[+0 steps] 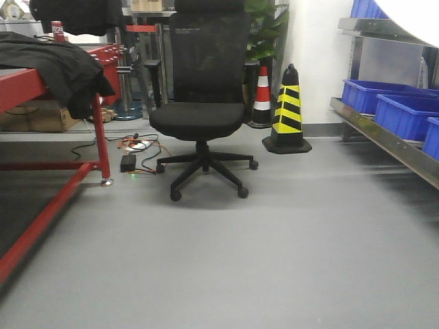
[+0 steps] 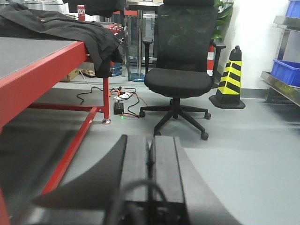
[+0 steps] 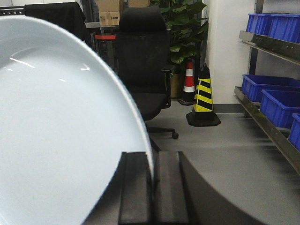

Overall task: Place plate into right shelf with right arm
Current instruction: 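Turn and drive toward the steel shelf rack with blue bins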

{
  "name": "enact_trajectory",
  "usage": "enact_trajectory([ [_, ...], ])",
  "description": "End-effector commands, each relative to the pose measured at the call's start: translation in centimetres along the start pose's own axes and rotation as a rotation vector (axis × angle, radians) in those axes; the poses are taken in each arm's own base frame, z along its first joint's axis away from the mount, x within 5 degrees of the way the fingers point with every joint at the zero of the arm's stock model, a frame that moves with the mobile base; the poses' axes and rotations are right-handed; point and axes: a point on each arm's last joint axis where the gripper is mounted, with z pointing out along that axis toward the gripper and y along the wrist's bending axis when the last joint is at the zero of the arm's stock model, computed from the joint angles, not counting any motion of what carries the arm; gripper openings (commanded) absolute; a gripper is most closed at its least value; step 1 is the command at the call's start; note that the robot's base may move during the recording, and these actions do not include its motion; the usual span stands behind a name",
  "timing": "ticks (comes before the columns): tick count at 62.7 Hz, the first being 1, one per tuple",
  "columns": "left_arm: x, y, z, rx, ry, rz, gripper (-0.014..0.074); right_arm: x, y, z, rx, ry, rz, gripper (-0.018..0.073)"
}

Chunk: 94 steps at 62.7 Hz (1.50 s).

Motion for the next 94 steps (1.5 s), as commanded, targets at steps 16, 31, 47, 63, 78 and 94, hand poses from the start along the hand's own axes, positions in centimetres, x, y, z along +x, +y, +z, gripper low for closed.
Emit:
enact_trajectory([
  [16, -0.52, 0.11, -0.08, -0.012, -0.089, -0.015, -0.0128, -1.93, 0.08, -0.14, 0.002, -0.130, 0.000, 0.0048],
  [31, -0.52, 0.11, -0.08, -0.012, -0.089, -0.015, -0.0128, -1.93, 0.08, -0.14, 0.002, -0.130, 0.000, 0.0048],
  [47, -0.52, 0.11, -0.08, -0.012, -0.089, -0.015, -0.0128, -1.93, 0.08, -0.14, 0.002, -0.130, 0.000, 0.0048],
  [63, -0.52, 0.11, -0.08, -0.012, -0.089, -0.015, -0.0128, -1.93, 0.08, -0.14, 0.002, -0.130, 0.000, 0.0048],
  [78, -0.52, 0.11, -0.08, -0.012, -0.089, -0.015, -0.0128, -1.93, 0.08, -0.14, 0.002, -0.130, 0.000, 0.0048],
  [94, -0.52, 0.11, -0.08, -0.012, -0.089, -0.015, -0.0128, -1.93, 0.08, -0.14, 0.002, -0.130, 0.000, 0.0048],
])
